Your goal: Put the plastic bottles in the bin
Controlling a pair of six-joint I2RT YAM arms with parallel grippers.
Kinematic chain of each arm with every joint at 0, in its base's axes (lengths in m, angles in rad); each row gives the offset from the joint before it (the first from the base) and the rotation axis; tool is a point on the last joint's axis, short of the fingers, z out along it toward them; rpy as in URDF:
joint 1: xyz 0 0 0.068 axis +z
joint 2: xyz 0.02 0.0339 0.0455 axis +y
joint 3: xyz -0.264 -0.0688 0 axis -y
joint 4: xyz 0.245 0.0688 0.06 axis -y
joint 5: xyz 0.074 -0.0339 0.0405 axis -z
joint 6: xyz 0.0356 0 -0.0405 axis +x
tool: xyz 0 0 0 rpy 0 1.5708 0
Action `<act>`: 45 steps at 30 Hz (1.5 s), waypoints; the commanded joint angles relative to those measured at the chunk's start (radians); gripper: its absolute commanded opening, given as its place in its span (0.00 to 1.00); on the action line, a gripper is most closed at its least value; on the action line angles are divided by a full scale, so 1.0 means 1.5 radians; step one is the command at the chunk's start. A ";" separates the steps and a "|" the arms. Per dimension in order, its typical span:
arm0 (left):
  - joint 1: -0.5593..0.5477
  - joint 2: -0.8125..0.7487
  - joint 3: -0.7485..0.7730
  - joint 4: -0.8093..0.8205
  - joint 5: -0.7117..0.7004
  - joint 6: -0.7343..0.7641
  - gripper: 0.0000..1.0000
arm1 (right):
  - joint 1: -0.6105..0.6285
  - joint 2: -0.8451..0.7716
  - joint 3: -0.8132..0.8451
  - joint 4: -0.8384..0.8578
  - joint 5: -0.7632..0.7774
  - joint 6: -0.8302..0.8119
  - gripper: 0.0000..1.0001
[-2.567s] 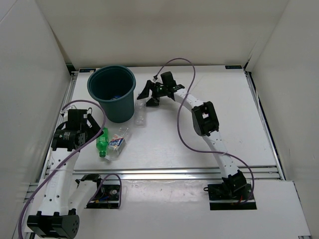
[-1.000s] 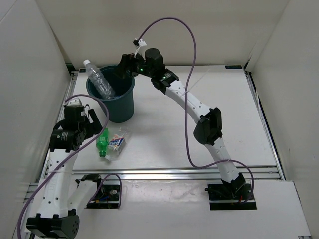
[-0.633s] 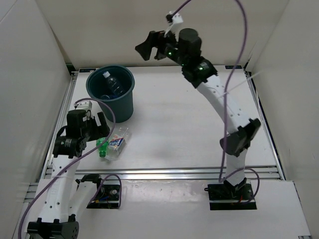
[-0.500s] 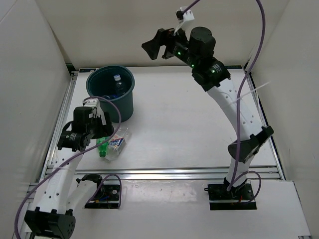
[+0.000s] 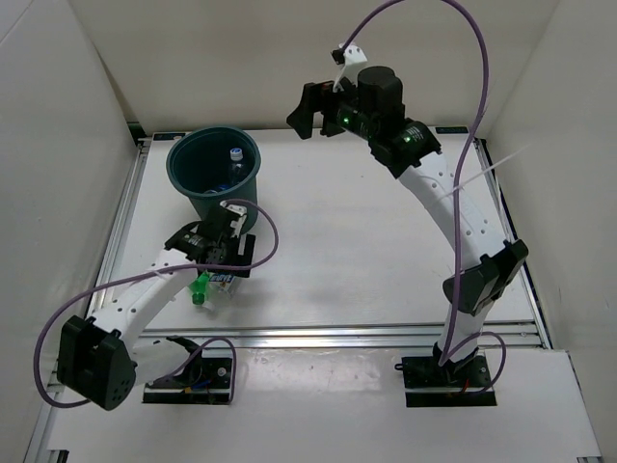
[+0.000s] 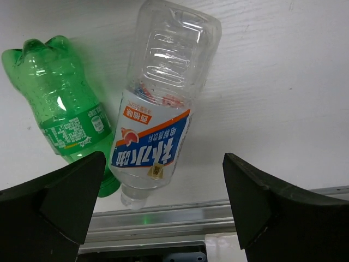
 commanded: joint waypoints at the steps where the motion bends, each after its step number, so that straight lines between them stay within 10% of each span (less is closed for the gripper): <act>1: -0.016 0.012 -0.003 0.022 -0.049 -0.013 1.00 | -0.018 -0.015 0.001 0.011 -0.018 -0.011 1.00; 22: -0.062 0.159 -0.035 0.133 -0.086 -0.065 0.96 | -0.157 -0.118 -0.124 0.011 -0.153 0.040 1.00; 32: -0.140 0.187 -0.019 0.071 0.038 -0.102 0.29 | -0.157 -0.136 -0.151 0.011 -0.153 0.046 1.00; 45: -0.264 0.167 0.651 -0.085 -0.285 -0.031 0.36 | -0.164 -0.170 -0.225 -0.002 -0.152 0.040 1.00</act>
